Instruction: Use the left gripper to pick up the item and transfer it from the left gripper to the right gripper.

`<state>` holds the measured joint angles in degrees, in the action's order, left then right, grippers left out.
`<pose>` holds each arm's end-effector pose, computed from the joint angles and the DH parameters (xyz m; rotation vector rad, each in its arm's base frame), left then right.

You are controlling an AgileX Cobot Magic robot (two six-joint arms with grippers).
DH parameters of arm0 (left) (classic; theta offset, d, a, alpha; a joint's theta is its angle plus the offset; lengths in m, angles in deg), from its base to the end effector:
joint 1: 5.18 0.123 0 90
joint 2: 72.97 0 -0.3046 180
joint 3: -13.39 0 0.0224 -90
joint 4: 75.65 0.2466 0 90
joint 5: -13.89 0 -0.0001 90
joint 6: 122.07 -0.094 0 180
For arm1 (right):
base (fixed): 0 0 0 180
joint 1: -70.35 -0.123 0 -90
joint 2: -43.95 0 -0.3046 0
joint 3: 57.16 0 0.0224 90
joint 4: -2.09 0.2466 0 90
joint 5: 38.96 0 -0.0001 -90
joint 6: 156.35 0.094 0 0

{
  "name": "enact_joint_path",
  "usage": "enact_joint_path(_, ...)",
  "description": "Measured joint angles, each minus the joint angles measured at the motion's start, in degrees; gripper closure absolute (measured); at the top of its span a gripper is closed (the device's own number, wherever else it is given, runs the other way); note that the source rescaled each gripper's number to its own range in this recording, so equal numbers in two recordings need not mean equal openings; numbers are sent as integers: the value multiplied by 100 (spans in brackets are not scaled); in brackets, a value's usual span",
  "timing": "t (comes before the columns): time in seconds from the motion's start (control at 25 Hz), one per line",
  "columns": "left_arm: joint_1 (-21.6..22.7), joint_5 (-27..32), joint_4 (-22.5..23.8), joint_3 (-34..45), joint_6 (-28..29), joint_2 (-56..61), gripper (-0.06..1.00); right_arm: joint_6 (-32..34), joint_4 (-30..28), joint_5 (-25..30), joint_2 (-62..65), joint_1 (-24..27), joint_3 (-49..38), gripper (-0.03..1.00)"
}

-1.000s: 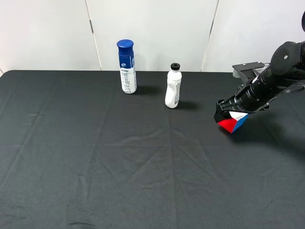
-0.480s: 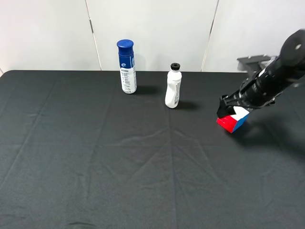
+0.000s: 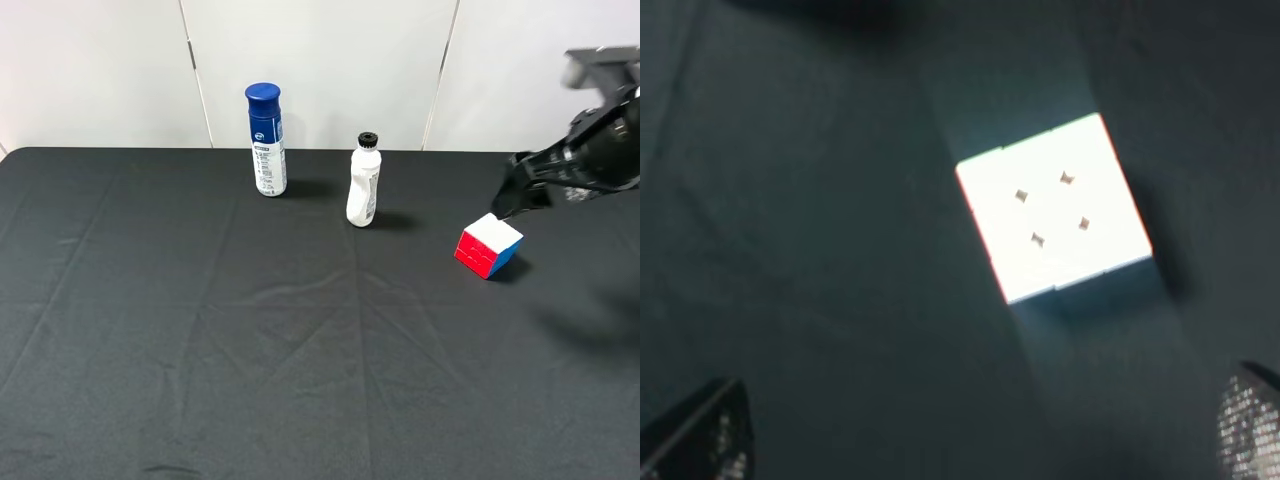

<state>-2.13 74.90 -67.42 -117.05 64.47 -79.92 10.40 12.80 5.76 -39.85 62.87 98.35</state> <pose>-0.0268 0.0104 0.2718 -0.1777 2.0376 0.1341 0.2475 0.0449 0.2870 -0.3451 2.6361 0.1852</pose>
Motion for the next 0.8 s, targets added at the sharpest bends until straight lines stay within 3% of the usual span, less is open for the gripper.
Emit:
enact_joint_path(0.16, 0, 0, 0, 0, 0, 0, -3, 19, 6, 481, 500, 0, 0, -3)
enact_joint_path(0.48, 0, 0, 0, 0, 0, 0, -3, 358, 12, 1966, 1849, 0, -100, -3)
enact_joint_path(0.8, 0, 0, 0, 0, 0, 0, -3, 501, -113, 2278, 3773, 0, -1351, -3)
